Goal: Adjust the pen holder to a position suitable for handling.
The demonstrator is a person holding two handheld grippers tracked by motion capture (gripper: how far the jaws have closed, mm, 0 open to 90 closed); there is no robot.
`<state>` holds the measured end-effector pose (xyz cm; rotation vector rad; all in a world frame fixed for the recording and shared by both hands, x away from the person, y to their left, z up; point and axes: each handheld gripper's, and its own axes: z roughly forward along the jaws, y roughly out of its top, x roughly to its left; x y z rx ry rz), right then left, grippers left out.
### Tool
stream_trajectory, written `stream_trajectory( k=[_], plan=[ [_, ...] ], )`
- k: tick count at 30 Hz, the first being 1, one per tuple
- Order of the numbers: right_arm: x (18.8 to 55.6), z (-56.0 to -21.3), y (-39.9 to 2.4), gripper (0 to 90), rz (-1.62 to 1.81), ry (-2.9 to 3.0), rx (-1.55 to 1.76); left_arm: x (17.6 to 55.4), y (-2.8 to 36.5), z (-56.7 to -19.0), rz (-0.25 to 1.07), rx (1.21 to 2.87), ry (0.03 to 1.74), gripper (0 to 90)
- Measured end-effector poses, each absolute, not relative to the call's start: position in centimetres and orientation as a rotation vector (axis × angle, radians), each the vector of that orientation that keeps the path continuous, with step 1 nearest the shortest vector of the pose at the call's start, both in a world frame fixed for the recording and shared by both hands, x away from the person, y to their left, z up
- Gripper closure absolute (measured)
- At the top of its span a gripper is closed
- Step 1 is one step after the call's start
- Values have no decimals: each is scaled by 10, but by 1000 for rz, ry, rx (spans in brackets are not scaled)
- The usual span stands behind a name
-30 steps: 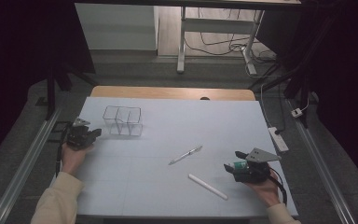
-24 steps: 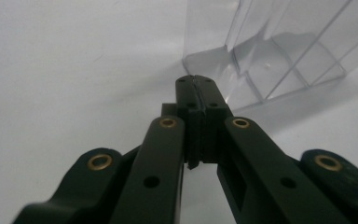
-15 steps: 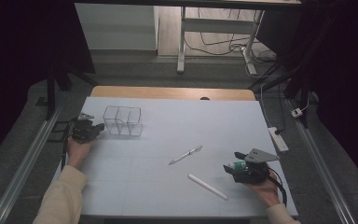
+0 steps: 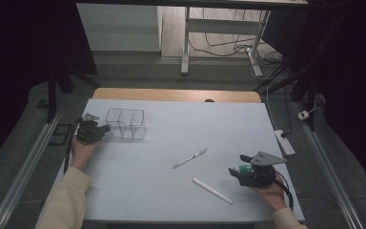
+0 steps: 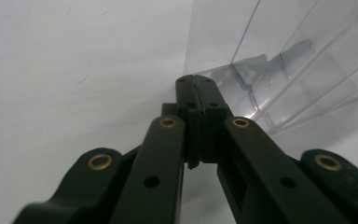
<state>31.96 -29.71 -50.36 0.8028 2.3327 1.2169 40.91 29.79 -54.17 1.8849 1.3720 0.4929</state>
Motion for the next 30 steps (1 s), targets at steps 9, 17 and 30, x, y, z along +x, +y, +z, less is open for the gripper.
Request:
stream_trajectory(
  k=[9, 17, 30],
  plan=[
    [320, -504, -296, 274, 1225, 2327, 805, 409, 290, -540, 485, 1911, 1347, 892],
    [320, -504, -297, 274, 1226, 2323, 802, 409, 286, -540, 473, 1922, 1344, 892],
    [321, -503, -295, 274, 1211, 2332, 790, 409, 279, -540, 476, 1958, 1338, 892]
  ],
)
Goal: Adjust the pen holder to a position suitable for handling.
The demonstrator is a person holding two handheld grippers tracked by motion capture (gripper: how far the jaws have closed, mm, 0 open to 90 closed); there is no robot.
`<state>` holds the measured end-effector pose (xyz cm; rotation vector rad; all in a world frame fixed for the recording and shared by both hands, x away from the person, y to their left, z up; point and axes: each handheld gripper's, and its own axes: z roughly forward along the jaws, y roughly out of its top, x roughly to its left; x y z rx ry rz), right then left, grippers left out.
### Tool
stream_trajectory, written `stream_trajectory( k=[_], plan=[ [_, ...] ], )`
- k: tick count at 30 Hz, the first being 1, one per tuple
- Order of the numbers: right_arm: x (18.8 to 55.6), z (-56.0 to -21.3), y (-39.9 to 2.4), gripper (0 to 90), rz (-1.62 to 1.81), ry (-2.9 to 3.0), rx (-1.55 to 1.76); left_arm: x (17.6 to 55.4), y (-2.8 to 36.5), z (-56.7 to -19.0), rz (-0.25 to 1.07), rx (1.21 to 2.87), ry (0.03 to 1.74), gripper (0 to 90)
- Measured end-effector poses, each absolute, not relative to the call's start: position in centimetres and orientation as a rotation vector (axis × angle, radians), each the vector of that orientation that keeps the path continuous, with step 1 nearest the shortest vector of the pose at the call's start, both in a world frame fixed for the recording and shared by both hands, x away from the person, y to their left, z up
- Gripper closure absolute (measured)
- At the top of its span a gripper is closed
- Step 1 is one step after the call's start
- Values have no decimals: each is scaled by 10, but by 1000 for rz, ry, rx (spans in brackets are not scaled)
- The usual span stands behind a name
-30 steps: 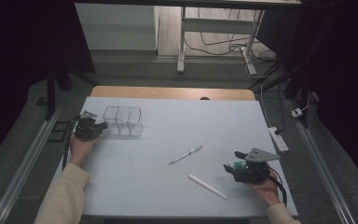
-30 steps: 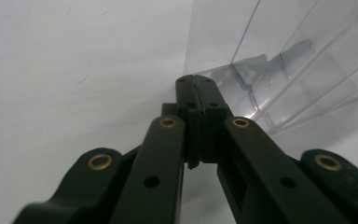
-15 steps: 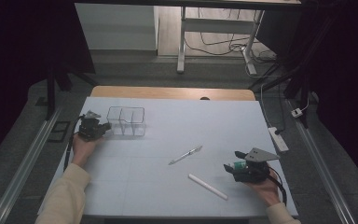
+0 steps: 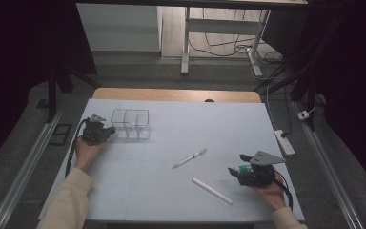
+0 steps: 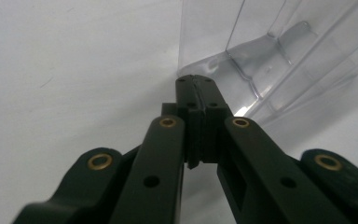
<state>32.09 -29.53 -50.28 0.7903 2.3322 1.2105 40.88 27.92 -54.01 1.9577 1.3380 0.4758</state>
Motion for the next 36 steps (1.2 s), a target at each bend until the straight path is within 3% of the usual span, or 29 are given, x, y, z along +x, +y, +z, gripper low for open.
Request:
stream_trajectory(
  k=[36],
  plan=[
    [325, -504, -290, 280, 1211, 2346, 779, 418, 235, -534, 465, 2043, 1252, 892]
  ],
)
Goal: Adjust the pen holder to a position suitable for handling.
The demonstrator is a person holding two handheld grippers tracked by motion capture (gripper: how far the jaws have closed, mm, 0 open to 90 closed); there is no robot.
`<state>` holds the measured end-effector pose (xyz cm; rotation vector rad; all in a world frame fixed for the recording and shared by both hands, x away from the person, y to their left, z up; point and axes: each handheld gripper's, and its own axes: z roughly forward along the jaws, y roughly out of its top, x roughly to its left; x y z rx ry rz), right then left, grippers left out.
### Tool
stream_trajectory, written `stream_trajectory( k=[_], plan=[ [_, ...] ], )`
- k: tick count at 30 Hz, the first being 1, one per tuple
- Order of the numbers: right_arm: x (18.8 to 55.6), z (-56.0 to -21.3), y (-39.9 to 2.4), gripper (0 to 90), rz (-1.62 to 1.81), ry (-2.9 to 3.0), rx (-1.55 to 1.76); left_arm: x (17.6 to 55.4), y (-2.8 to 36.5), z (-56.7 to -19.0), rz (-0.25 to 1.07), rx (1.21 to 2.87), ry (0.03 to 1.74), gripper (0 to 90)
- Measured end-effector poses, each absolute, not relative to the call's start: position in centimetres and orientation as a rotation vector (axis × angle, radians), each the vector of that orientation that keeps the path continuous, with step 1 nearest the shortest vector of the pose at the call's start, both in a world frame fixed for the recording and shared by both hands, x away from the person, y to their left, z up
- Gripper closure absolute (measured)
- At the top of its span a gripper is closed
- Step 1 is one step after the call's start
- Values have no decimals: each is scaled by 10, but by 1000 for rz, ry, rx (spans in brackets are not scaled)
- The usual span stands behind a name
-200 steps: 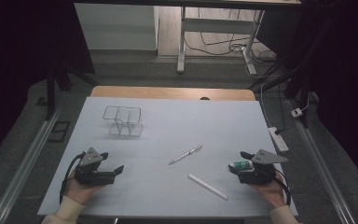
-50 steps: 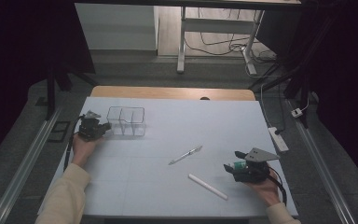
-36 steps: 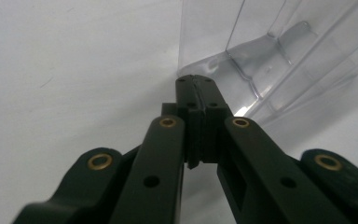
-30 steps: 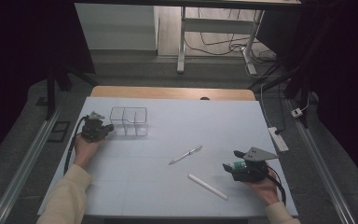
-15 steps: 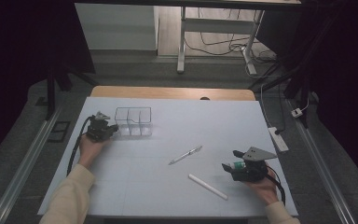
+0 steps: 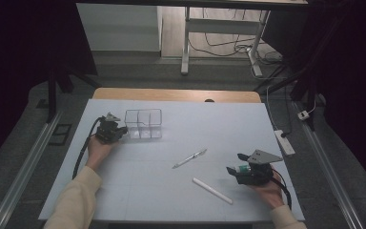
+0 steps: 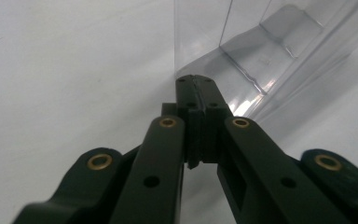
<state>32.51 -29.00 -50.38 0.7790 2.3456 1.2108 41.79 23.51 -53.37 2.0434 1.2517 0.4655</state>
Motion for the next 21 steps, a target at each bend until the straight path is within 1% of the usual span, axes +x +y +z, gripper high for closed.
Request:
stream_trajectory(
  k=[21],
  plan=[
    [320, -503, -293, 285, 1196, 2341, 795, 424, 216, -532, 425, 2083, 1209, 892]
  ],
)
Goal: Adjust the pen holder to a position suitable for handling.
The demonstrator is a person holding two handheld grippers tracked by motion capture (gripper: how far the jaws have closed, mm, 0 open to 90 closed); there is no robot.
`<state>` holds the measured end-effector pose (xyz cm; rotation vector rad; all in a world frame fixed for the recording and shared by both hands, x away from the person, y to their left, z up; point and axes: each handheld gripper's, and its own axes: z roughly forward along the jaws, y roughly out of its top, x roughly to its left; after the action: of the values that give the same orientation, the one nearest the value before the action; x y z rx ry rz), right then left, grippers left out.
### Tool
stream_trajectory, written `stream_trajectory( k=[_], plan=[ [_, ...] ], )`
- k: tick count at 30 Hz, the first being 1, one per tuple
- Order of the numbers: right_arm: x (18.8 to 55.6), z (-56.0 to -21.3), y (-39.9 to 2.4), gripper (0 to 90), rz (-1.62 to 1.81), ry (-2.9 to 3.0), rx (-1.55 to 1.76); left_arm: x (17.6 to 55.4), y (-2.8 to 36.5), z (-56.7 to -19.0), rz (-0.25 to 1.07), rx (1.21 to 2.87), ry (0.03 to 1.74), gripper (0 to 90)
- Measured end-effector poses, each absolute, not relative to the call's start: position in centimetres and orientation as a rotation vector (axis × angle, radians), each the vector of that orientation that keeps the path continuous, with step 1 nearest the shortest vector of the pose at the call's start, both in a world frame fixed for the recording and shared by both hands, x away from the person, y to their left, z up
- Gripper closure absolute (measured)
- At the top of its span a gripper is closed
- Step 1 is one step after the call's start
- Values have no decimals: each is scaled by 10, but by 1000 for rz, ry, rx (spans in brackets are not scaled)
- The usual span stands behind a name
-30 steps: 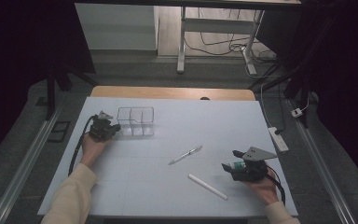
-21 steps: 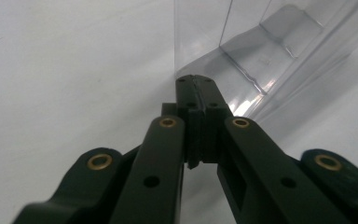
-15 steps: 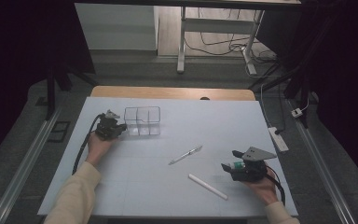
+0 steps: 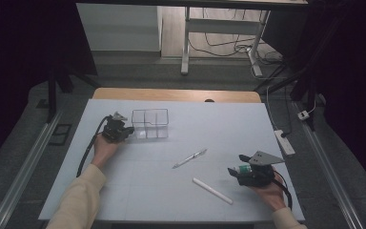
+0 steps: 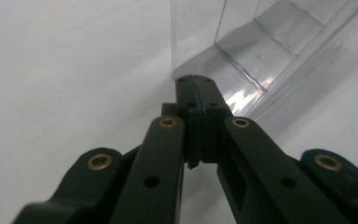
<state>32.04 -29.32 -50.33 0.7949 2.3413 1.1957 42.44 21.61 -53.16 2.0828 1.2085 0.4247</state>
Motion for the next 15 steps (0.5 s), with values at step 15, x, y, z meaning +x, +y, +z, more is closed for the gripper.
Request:
stream_trajectory(
  k=[15],
  plan=[
    [321, -504, -292, 287, 1194, 2347, 797, 429, 201, -529, 420, 2087, 1175, 891]
  ],
)
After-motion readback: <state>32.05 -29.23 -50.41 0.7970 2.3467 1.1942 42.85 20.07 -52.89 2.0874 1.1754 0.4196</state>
